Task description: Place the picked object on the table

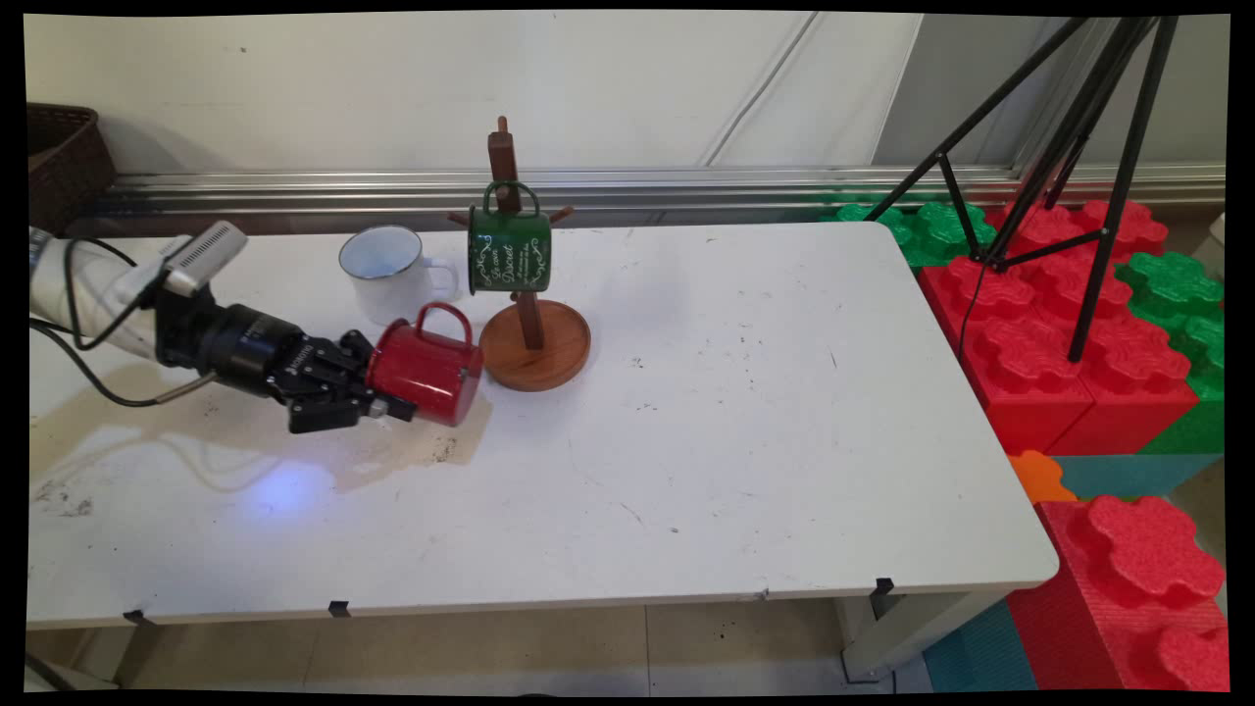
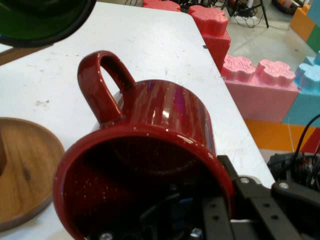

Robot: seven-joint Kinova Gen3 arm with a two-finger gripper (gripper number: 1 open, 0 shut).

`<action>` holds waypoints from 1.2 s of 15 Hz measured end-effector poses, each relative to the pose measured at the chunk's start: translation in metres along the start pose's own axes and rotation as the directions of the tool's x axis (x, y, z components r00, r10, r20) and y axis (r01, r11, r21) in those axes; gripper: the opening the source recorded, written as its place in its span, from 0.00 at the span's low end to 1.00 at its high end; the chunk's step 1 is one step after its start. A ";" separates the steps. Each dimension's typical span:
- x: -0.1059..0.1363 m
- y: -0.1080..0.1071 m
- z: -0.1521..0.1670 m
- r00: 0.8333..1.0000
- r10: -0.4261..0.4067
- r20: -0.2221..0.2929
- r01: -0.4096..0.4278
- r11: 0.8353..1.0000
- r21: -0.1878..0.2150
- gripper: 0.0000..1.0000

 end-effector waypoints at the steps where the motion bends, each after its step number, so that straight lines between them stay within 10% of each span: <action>1: 0.001 0.000 -0.006 1.000 0.009 0.009 -0.009 1.000 0.005 0.00; 18: 0.021 0.013 -0.095 0.967 0.143 0.209 -0.166 0.981 0.097 0.00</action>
